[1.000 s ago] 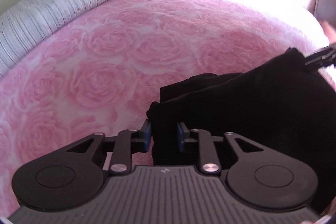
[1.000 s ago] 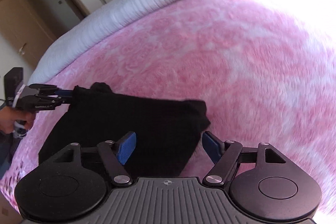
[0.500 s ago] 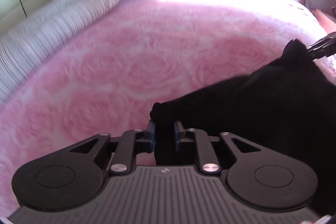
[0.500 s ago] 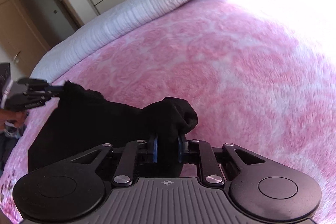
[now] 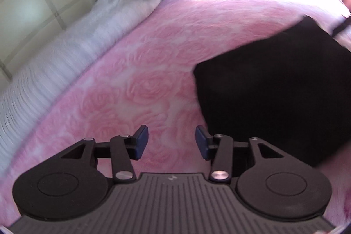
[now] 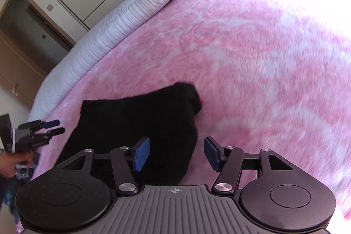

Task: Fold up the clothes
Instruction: 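Grasp the bundle edge with the left gripper while the right gripper grasps beside it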

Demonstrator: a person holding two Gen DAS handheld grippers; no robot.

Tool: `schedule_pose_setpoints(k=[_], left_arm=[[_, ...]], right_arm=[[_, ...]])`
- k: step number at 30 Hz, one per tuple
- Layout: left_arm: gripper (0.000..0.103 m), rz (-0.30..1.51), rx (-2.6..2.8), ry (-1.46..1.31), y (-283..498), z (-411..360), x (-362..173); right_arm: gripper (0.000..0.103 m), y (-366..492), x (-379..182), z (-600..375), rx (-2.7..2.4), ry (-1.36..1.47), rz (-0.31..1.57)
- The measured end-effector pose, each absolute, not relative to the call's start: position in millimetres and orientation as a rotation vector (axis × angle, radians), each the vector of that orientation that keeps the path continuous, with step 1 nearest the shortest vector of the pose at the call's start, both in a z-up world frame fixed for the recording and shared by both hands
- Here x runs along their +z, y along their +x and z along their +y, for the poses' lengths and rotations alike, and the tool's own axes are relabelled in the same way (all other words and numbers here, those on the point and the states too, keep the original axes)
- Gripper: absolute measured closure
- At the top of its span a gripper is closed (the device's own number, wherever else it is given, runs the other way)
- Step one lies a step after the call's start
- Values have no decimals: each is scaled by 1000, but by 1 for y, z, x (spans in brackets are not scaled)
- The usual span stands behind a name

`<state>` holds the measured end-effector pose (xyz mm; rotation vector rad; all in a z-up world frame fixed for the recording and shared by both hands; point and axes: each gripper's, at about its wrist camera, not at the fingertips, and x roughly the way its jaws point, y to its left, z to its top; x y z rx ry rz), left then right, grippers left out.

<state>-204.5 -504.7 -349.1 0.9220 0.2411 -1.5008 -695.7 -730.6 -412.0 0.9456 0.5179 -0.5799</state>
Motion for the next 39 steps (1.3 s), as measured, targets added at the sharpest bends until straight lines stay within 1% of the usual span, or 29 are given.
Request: schedule_pose_setpoints(k=[3,6,7,8,9,10,12,15,16,20,21,23,24,25,27,29,30,31,32,33,37,39], left_arm=[[54,-14,-1595,1039,-243,-453,-354],[54,-249,-1613,1265,-279,-431,-387],[54,-329,-1613,1339,-291,-424,-399],[55,-380,-1606,1385,-297,-425,-411],[56,-392,-1611,1396,-300,-429,-417],[55,-404,-1615,1407,-304,-433,-423],[54,-377,-1625,1373,-305,-443,-423],[54,-310,-1627,1317,-308,-454,-419],[57,-286,-1624,1305,-310,-457,-418],[58,-268,-1600,1337,-319,-456,-417],[57,-258,-1599,1345,-320,-455,-417],[55,-270,-1590,1376,-322,-449,-415],[49,-277,-1586,1392,-324,-446,-415],[41,-301,-1579,1421,-325,-440,-415],[39,-383,-1546,1473,-331,-431,-422],[39,-412,-1530,1507,-338,-426,-430],[39,-428,-1521,1511,-340,-426,-435],[39,-444,-1513,1515,-343,-426,-440],[39,-460,-1503,1514,-345,-427,-444],[39,-475,-1495,1508,-347,-428,-447],[39,-436,-1492,1451,-347,-437,-446],[39,-435,-1483,1431,-348,-441,-447]], right_arm=[[42,-688,-423,-733,-563,1035,491],[42,-678,-434,-742,-575,1112,474],[43,-674,-433,-749,-574,1107,481],[51,-670,-431,-756,-573,1097,489],[70,-666,-428,-763,-571,1088,497],[83,-662,-426,-770,-570,1078,505],[92,-654,-422,-785,-567,1058,521],[94,-637,-414,-811,-557,1002,556],[94,-626,-414,-824,-539,971,594],[93,-608,-428,-850,-488,967,680],[91,-612,-428,-848,-484,956,680],[84,-626,-419,-832,-507,885,690],[74,-634,-413,-819,-532,820,710],[66,-639,-405,-802,-552,740,734],[62,-648,-388,-758,-546,550,776],[57,-656,-373,-702,-486,352,793],[50,-657,-371,-673,-446,248,794],[39,-658,-369,-643,-404,142,793],[34,-657,-372,-614,-367,41,802],[31,-654,-380,-590,-332,-58,821],[31,-634,-428,-520,-272,-500,932],[32,-624,-450,-509,-260,-675,952]])
